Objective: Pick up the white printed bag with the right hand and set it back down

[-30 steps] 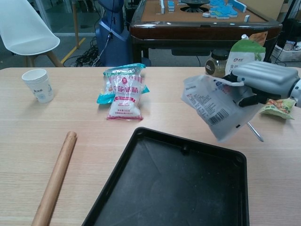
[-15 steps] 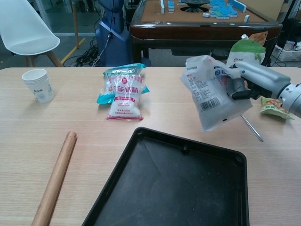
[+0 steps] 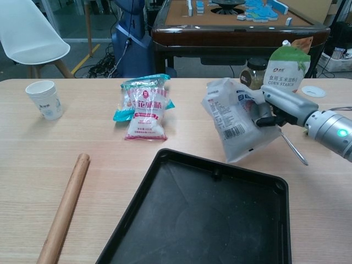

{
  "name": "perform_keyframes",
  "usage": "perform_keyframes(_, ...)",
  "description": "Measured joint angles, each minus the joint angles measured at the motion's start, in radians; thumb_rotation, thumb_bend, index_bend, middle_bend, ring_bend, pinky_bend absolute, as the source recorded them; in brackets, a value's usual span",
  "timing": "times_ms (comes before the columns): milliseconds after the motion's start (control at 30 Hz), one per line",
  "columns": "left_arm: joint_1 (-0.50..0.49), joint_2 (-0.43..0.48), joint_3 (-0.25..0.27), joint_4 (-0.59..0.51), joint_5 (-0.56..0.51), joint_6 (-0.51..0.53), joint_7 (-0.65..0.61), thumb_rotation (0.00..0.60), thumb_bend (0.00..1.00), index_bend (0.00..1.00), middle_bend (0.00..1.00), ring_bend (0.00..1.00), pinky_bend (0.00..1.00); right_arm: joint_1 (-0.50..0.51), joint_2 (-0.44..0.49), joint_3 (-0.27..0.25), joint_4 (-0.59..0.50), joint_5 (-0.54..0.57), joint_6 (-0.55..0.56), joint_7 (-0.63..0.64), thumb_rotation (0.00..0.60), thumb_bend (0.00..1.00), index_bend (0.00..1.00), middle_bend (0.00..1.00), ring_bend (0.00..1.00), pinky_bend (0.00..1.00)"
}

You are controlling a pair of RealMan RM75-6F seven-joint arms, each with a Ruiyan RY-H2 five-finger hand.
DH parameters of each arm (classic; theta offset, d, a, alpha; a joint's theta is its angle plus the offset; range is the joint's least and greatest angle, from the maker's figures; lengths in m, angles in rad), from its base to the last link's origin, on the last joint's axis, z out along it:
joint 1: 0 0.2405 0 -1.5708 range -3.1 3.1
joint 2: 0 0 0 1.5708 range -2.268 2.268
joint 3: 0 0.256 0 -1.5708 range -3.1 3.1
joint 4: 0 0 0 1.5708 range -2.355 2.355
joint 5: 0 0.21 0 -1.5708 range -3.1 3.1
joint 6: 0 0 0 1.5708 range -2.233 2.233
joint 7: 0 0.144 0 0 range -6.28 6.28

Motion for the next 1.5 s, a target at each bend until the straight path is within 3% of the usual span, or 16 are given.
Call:
perform_keyframes(133, 0.0, 0.0, 0.001, 0.0, -0.004, -0.002, -0.001, 0.6, 0.18, 0.08, 0.05, 0.11, 0.01, -0.003, -0.009, -0.014, 0.019, -0.008, 0.002, 0.015, 0.6, 0.0, 0.59, 0.49, 0.37, 0.49)
perform_keyframes(400, -0.001, 0.001, 0.004, -0.002, -0.003, -0.003, 0.001, 0.6, 0.18, 0.07, 0.05, 0.11, 0.01, -0.023, -0.001, -0.033, 0.013, -0.017, 0.018, 0.045, 0.6, 0.0, 0.47, 0.4, 0.28, 0.4)
perform_keyframes(733, 0.0, 0.001, 0.007, -0.003, 0.0, 0.0, 0.002, 0.6, 0.18, 0.07, 0.05, 0.11, 0.01, -0.079, 0.057, -0.064, -0.062, -0.041, 0.115, 0.055, 0.6, 0.0, 0.46, 0.39, 0.27, 0.39)
perform_keyframes(833, -0.003, 0.0, 0.007, -0.005, 0.001, -0.004, 0.005, 0.6, 0.18, 0.07, 0.05, 0.11, 0.01, -0.094, 0.078, -0.069, -0.099, -0.047, 0.142, 0.041, 0.6, 0.0, 0.46, 0.4, 0.31, 0.42)
perform_keyframes(1067, -0.006, -0.001, 0.008, -0.005, 0.006, -0.004, 0.005, 0.6, 0.18, 0.07, 0.05, 0.11, 0.01, -0.116, 0.115, -0.063, -0.177, -0.039, 0.159, -0.027, 0.6, 0.0, 0.46, 0.47, 0.4, 0.58)
perform_keyframes(1500, -0.01, -0.004, 0.009, 0.003, 0.001, -0.012, -0.004, 0.6, 0.18, 0.07, 0.05, 0.11, 0.01, -0.176, 0.192, -0.074, -0.398, -0.036, 0.19, -0.05, 0.6, 0.0, 0.46, 0.49, 0.42, 0.59)
